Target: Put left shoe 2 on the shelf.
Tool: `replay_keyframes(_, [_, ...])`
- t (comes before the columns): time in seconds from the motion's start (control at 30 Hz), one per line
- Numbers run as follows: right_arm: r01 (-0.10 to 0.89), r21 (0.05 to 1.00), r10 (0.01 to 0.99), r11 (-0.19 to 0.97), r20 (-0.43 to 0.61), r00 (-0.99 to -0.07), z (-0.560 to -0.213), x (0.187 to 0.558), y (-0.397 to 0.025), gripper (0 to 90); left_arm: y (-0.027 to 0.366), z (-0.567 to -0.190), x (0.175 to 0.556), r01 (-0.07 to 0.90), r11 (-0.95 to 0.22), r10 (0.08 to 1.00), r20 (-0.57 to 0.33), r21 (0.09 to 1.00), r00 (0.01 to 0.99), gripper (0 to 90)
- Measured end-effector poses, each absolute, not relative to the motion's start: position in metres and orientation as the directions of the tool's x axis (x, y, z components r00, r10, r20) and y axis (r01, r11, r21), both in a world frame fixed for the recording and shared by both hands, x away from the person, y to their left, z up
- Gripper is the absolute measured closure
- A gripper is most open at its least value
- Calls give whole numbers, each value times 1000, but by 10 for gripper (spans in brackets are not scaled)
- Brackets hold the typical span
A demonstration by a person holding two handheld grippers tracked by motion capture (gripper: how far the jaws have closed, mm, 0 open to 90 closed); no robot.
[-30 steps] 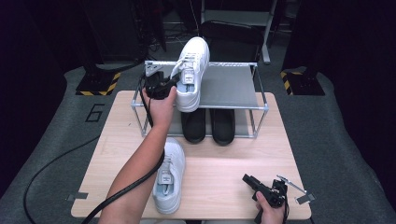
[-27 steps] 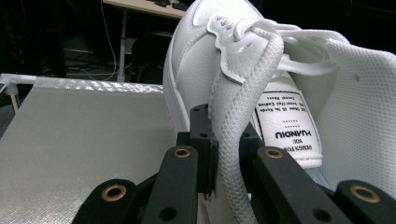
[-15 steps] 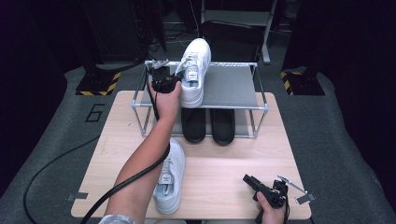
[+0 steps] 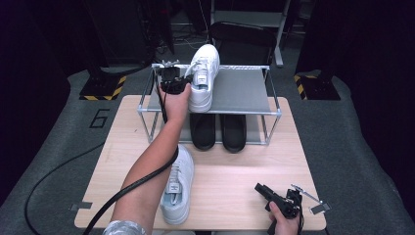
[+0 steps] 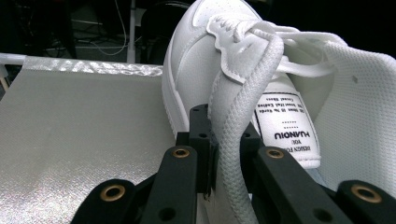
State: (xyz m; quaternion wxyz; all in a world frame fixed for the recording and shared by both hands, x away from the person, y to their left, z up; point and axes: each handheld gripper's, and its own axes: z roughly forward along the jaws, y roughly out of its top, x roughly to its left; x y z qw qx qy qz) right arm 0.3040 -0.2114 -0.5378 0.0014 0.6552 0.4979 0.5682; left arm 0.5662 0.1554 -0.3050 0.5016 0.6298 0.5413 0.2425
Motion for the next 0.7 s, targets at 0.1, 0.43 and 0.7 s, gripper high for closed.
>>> replay_keyframes(0.1, [648,571,655,-504,741,-144,-539,304,-212,508,154,-306,568,448,85,928,-235,890,289,818])
replay_keyframes(0.43, [646,581,657,-495,737,-160,-539,305,-211,507,157,-310,579,494,76,922,-250,866,296,759])
replay_keyframes(0.7, [647,578,659,-497,736,-151,-539,305,-211,508,167,-313,586,517,113,888,-319,849,330,616])
